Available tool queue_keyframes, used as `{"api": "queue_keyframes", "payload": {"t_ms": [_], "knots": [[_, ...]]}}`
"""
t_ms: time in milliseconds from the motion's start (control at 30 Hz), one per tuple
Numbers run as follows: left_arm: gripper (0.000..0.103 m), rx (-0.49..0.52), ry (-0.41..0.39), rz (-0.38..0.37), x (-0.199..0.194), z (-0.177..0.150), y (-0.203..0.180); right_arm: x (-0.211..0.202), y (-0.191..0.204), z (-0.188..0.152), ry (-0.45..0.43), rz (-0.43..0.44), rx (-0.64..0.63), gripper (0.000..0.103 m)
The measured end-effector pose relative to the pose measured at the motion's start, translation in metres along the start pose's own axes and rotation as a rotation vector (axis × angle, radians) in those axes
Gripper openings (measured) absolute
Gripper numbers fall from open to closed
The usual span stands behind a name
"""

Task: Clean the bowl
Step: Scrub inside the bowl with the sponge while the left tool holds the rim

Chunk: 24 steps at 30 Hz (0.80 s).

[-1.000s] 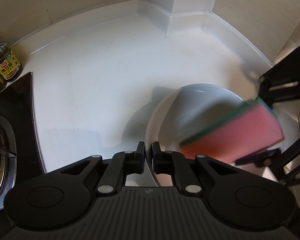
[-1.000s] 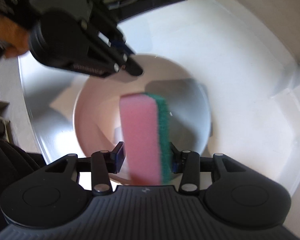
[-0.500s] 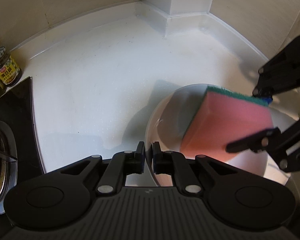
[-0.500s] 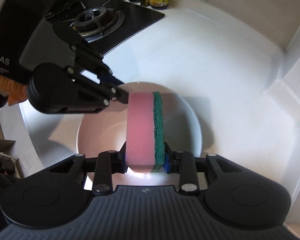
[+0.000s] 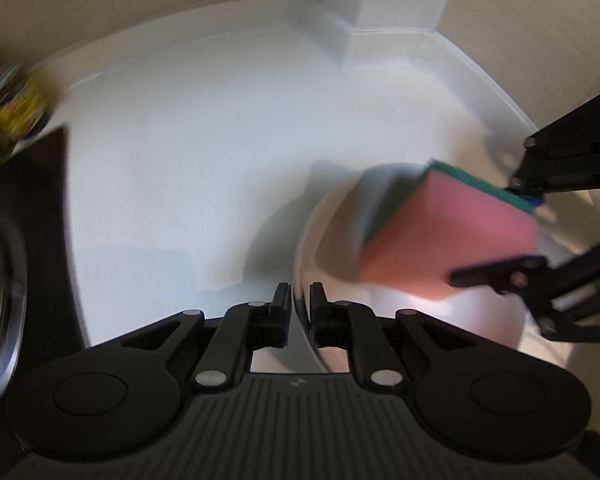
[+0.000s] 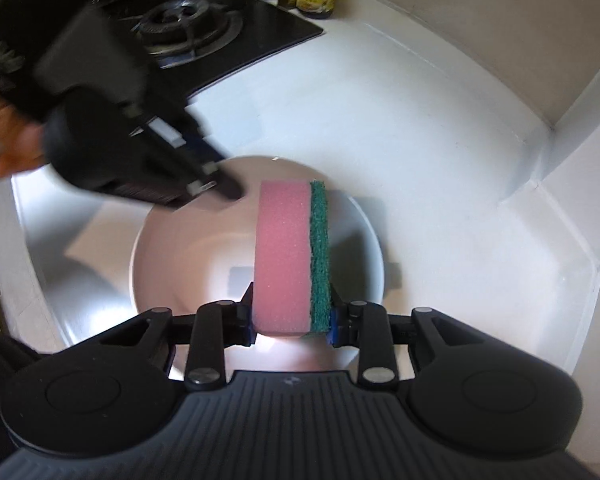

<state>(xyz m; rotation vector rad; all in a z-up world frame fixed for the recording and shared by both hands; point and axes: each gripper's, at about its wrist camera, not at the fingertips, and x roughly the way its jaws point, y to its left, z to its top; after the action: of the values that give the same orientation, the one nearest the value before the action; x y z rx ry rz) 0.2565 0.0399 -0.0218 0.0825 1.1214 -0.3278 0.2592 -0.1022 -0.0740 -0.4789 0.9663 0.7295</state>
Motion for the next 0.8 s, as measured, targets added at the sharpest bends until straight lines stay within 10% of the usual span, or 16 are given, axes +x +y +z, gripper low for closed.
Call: {"api": "queue_keyframes", "payload": {"t_ms": [233, 433, 800], "knots": [[0.003, 0.055, -0.015, -0.027, 0.006, 0.010, 0.006, 0.002, 0.012, 0.002, 0.031, 0.159, -0.020, 0.027], [0.004, 0.090, -0.003, -0.058, 0.011, 0.023, 0.008, -0.008, -0.003, 0.005, 0.030, -0.003, -0.078, 0.027], [0.003, -0.038, -0.013, 0.026, -0.001, 0.007, 0.006, -0.010, 0.000, 0.010, 0.007, 0.160, 0.011, 0.027]]}}
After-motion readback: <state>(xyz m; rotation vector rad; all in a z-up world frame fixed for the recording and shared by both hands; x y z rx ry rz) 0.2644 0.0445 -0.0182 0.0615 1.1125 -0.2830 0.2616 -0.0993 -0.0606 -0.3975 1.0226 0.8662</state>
